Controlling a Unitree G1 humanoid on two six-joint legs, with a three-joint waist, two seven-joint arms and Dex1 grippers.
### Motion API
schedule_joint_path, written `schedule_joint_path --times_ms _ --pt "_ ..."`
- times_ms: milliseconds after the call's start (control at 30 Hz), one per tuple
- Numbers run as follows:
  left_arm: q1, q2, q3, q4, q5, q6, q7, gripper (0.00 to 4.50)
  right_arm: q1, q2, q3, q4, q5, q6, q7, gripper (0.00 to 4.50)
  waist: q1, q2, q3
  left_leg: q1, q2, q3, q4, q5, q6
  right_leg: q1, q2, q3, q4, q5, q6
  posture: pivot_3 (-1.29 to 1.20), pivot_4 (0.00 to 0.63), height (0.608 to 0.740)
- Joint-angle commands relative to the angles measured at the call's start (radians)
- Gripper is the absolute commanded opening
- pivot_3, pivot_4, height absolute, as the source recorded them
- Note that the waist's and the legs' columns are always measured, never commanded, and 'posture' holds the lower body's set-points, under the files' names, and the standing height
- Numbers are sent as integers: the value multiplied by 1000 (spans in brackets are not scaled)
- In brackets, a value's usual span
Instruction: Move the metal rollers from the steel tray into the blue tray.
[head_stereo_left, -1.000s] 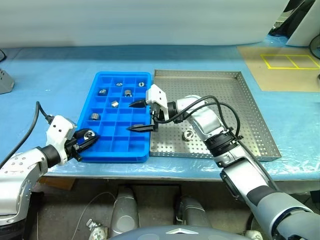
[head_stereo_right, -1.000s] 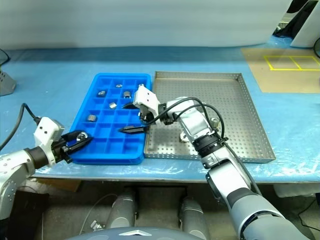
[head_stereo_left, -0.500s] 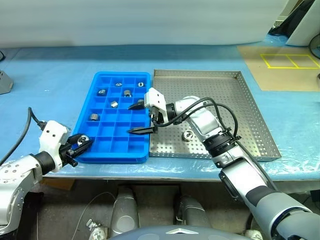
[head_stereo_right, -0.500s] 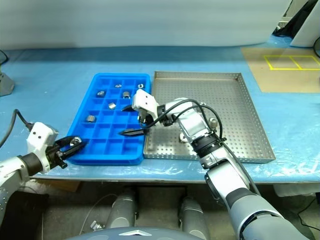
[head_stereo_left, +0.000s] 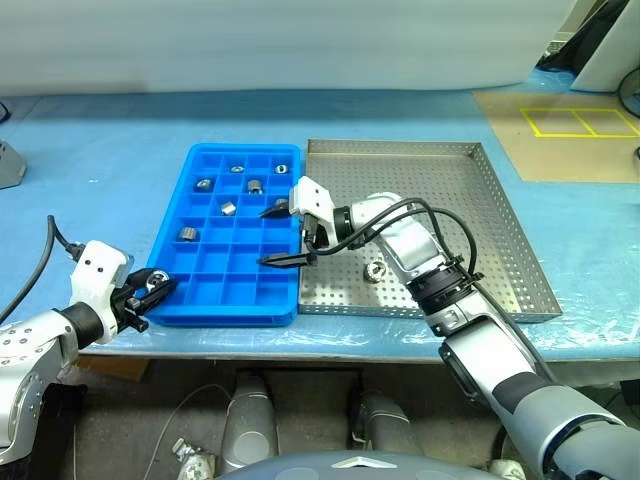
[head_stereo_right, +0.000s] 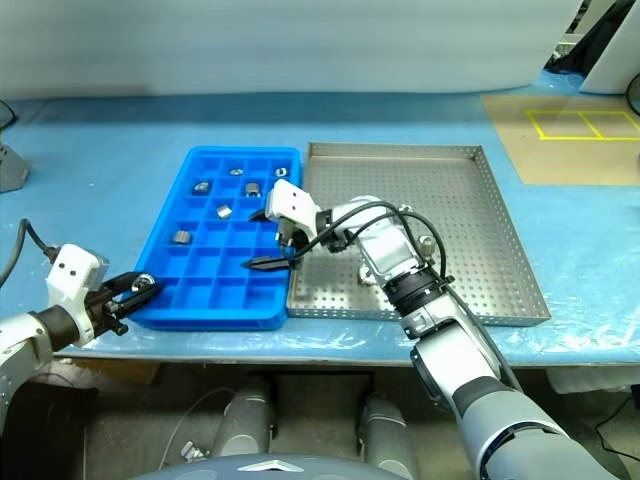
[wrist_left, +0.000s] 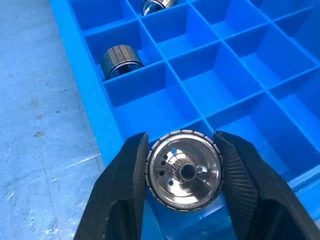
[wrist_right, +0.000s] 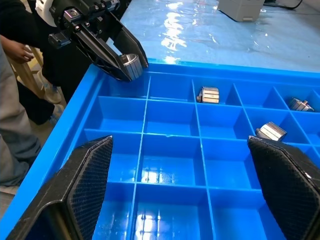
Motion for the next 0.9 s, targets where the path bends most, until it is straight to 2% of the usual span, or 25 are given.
schedule_joint_path --times_ms 33,100,233,400,567,633,767,900 --pt "-21 19 -15 -9 -6 -8 2 3248 -1 2 -13 -19 0 -17 -8 4500 0 0 0 0 0 0 0 0 0 0 0 0 0 0 0 248 150 740" --pt "-34 22 -24 -10 -16 -2 -3 3887 0 1 -14 -21 -1 -16 -10 4500 -1 0 0 0 0 0 0 0 0 0 0 0 0 0 0 236 150 740" --pt "-69 35 -41 -5 -18 -10 -7 3887 6 -5 -15 -28 -4 -13 -21 4500 -2 0 0 0 0 0 0 1 -1 0 0 0 1 0 0 217 150 740" --pt "-203 43 -85 5 -68 2 -33 3887 14 -45 -45 -57 10 12 -28 4500 -1 0 0 0 0 0 1 1 -1 1 0 -1 2 0 0 151 150 740" --pt "-405 72 -208 121 -67 -15 -108 3887 64 -161 -114 -147 19 66 -52 4500 -2 0 0 1 0 0 4 1 -2 2 0 0 4 0 0 53 150 740" --pt "-523 55 -279 217 -45 -50 -148 3887 100 -213 -160 -179 10 93 -96 4500 -32 0 0 2 -1 0 6 2 -3 1 0 2 7 0 0 -41 150 740" --pt "-714 -1 -435 381 12 -133 -234 3887 179 -274 -225 -273 16 157 -170 4500 -43 0 0 2 -1 0 10 5 -8 1 0 4 12 0 0 -162 150 740" --pt "-880 -112 -573 535 69 -221 -328 3887 284 -320 -280 -409 24 236 -240 4500 -69 0 0 2 -2 0 14 5 -7 1 0 7 13 1 1 -271 150 740"
